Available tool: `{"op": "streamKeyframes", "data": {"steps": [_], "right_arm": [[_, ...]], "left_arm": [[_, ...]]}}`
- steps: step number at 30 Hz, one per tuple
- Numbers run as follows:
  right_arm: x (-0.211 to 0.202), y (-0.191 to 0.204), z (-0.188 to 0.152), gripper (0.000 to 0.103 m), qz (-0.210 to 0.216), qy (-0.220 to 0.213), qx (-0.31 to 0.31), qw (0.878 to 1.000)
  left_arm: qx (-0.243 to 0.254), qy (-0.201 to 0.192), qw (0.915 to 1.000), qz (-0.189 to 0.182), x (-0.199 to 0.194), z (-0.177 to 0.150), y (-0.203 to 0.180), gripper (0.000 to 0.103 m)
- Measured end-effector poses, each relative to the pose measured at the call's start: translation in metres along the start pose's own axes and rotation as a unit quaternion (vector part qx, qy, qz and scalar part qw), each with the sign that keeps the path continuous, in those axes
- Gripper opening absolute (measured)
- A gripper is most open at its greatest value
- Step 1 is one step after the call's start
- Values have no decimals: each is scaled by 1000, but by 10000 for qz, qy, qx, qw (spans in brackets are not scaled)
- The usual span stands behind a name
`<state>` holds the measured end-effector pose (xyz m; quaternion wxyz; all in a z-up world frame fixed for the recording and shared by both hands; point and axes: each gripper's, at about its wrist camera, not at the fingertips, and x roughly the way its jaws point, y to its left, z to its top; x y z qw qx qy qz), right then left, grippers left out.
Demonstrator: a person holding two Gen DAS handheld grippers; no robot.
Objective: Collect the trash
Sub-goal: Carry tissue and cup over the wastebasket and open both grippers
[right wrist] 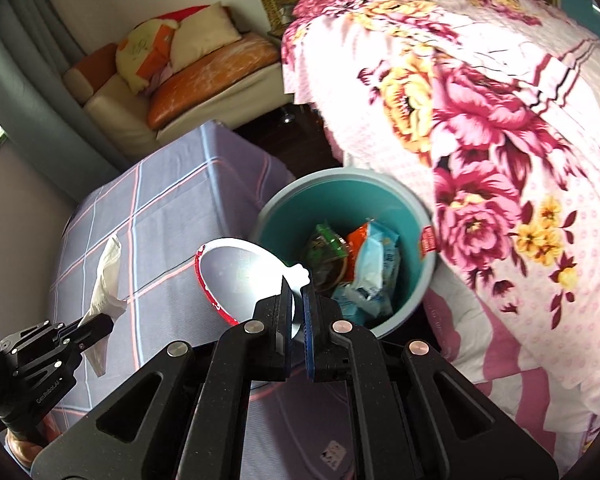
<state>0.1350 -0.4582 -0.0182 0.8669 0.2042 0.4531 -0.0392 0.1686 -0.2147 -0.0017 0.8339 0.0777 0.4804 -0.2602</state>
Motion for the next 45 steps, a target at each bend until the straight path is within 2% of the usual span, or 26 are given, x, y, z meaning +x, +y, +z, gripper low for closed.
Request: {"op": "streamKeyframes", "data": {"steps": [6, 12, 29, 31, 32, 33, 35, 39, 45], "right_arm": [[-1, -25, 9, 5, -55, -48, 159, 9998], [3, -42, 21, 5, -144, -36, 246, 9996], [21, -51, 42, 5, -413, 108, 207, 9989], [22, -50, 44, 5, -448, 115, 182, 9988], [23, -49, 45, 5, -457, 118, 177, 9987], [23, -49, 46, 5, -470, 118, 170, 9987], [25, -48, 48, 5, -488, 122, 161, 9986], [27, -45, 49, 5, -500, 148, 134, 9985], [29, -33, 49, 5, -507, 176, 18, 9986]], "left_arm": [[223, 82, 9996, -145, 20, 20, -31, 8], [307, 182, 9990, -271, 40, 31, -46, 8], [287, 402, 9971, -586, 81, 52, -54, 10], [256, 402, 9972, -578, 83, 53, -53, 17], [248, 398, 9972, -576, 83, 54, -52, 28], [236, 376, 9976, -541, 83, 54, -51, 49], [213, 245, 9987, -396, 81, 55, -49, 74], [207, 113, 9992, -330, 74, 56, -45, 86], [106, 73, 9994, -314, 68, 51, -36, 92]]}}
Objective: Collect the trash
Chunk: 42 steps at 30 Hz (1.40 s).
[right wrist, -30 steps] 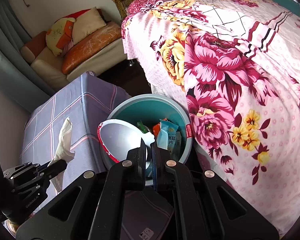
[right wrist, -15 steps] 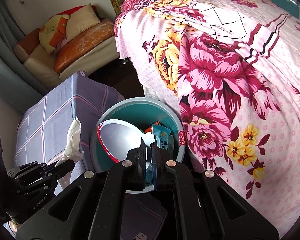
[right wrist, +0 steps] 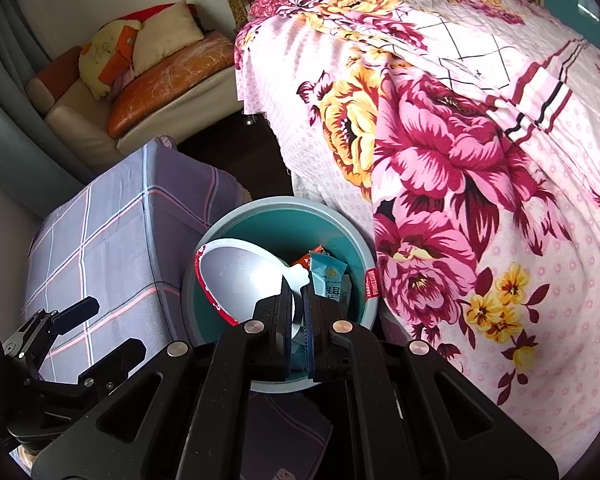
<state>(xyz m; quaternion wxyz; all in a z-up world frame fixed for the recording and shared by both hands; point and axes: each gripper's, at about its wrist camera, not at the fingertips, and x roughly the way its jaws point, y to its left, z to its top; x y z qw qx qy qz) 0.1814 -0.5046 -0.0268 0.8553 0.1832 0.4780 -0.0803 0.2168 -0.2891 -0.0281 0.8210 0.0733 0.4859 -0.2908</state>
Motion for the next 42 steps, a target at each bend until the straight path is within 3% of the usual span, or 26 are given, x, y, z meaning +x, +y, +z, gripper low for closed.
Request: {"op": "streamKeyframes", "data": {"steps": [19, 20, 24, 30, 33, 42], "right_arm": [[23, 41, 5, 9, -121, 251, -357, 9990], [23, 42, 5, 12, -129, 253, -349, 9990], [23, 47, 6, 55, -221, 159, -373, 9989], [22, 52, 6, 78, -264, 184, -416, 9986], [23, 55, 4, 86, -192, 307, -417, 9985], [14, 69, -15, 91, -406, 485, -725, 9954]], "left_arm": [[-617, 87, 9980, -64, -3, -20, 54, 94], [-643, 85, 9979, -63, -3, -20, 57, 94], [-760, 117, 9970, -86, -3, -22, 66, 96], [-897, 157, 9958, -134, 0, -25, 76, 98], [-950, 212, 9951, -162, 0, -28, 79, 98], [-1006, 248, 9946, -41, -12, -34, 83, 98]]}}
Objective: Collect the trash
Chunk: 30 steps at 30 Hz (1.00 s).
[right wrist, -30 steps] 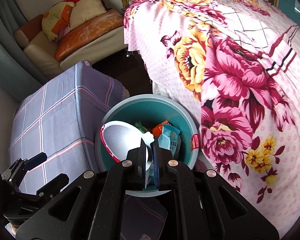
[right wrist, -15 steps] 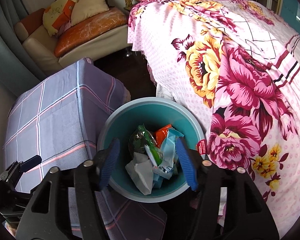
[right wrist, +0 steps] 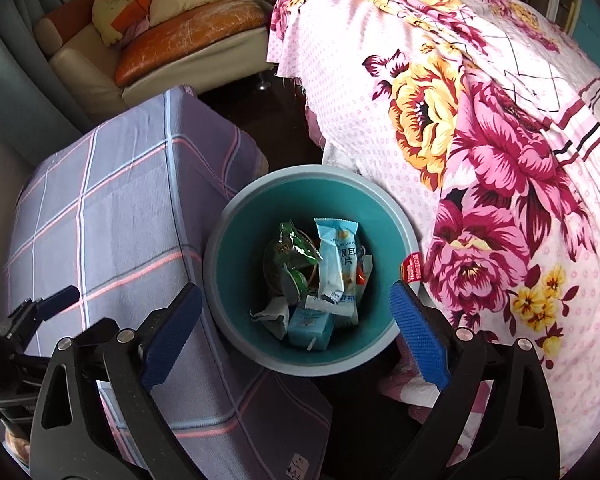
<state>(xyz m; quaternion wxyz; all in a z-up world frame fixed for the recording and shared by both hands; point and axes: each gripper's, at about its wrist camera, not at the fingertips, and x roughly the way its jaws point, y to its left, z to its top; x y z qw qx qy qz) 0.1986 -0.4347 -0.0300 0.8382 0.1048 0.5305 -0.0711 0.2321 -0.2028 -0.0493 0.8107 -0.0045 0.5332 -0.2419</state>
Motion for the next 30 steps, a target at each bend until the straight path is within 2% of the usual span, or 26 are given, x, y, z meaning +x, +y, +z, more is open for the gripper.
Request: {"op": "streamKeyframes", "data": {"steps": [5, 15, 30], "right_arm": [[-21, 7, -13, 92, -77, -127, -144, 9998], [-71, 20, -47, 96, -103, -498, -417, 9978], [-94, 11, -99, 96, 8, -570, -448, 9974]], "left_arm": [[-45, -15, 10000, 69, -14, -6, 1, 98], [21, -368, 9990, 233, -64, -29, -10, 99], [69, -641, 9961, 603, -95, -76, -32, 99]]}}
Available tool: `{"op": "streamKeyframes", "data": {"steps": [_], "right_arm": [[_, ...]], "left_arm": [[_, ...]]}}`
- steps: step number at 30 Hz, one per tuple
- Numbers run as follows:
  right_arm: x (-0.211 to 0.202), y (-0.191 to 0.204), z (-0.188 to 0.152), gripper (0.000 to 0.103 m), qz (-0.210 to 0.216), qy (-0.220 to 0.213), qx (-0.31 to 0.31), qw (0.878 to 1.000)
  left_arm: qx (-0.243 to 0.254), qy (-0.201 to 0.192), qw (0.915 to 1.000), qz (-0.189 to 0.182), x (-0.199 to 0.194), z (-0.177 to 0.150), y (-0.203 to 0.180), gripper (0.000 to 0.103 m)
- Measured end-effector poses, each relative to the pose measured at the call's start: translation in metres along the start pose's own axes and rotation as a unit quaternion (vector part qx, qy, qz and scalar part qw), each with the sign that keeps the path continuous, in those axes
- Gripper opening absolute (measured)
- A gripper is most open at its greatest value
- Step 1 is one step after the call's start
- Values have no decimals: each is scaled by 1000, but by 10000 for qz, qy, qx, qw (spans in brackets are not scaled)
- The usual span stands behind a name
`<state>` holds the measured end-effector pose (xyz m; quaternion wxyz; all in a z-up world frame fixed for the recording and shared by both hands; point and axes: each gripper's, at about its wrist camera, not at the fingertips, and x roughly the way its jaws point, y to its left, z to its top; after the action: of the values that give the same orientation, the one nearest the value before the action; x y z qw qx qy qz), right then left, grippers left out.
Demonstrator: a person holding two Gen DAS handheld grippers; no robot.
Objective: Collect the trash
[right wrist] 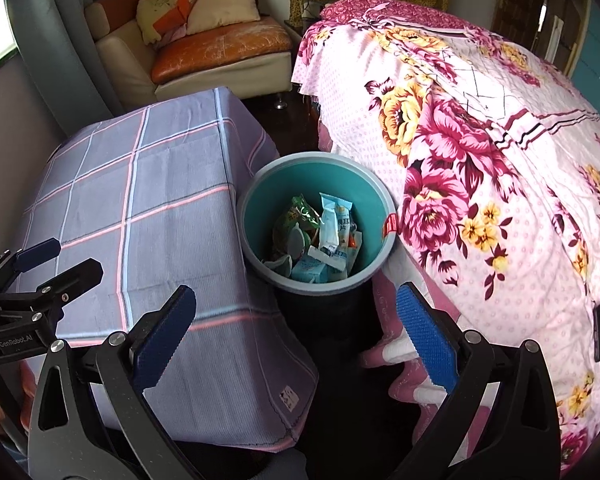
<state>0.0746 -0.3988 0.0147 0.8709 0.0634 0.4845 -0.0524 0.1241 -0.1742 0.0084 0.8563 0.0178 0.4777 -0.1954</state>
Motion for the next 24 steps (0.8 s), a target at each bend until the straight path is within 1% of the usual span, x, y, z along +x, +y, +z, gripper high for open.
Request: {"op": "streamKeyframes", "data": {"steps": [3, 10, 18, 22, 24], "right_arm": [[0, -3, -8, 96, 43, -53, 61, 10000], [5, -5, -16, 96, 43, 9, -9, 10000], [12, -4, -14, 96, 127, 59, -4, 9999], [16, -7, -12, 96, 110, 57, 50, 9999], [20, -10, -11, 96, 103, 87, 99, 9999]], "left_arm": [[0, 36, 10000, 28, 0, -7, -2, 99], [55, 79, 9999, 132, 4, -17, -9, 99], [89, 118, 9997, 190, 12, -16, -11, 99], [167, -4, 9995, 276, 13, -17, -13, 99], [186, 47, 9996, 223, 17, -16, -14, 99]]}}
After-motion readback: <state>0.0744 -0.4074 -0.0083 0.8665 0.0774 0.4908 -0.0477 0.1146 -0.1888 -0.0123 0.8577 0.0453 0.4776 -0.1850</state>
